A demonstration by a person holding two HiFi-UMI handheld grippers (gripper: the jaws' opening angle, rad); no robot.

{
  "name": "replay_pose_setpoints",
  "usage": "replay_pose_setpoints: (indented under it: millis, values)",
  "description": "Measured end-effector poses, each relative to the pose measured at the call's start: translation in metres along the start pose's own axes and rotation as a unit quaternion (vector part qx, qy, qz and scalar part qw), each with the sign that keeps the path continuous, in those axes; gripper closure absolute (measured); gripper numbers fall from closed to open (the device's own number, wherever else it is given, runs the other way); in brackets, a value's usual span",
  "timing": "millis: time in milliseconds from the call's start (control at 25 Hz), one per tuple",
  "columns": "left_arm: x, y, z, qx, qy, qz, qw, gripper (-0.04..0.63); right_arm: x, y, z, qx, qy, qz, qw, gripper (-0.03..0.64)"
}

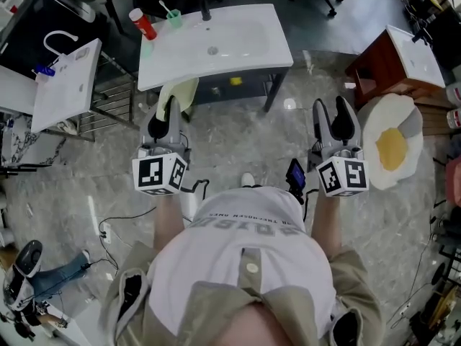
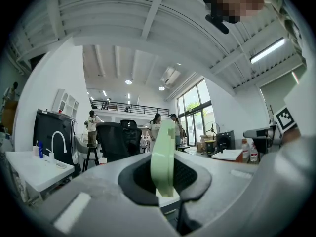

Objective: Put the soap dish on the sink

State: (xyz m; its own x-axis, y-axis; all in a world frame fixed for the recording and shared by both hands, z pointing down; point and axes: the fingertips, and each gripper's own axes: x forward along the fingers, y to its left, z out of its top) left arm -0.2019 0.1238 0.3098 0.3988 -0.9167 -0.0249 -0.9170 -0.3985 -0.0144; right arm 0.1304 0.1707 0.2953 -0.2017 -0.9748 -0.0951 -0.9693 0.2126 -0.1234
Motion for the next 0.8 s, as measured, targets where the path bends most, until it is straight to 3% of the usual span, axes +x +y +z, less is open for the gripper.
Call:
replay_pose_setpoints:
  millis: [240, 800]
  values:
    - [0.027, -0.006, -0.004, -0.001, -0.001, 0.009, 1.0, 0.568, 0.018, -0.026, -0.003, 0.019, 0.001, 0.003, 1.0, 0.4]
    - [0.054, -0.007, -0.035, -0.006, 0.044, 0.014, 0.9989, 0.568, 0.046, -0.047, -0.038, 0.048, 0.041, 0.008, 0.998, 0.4]
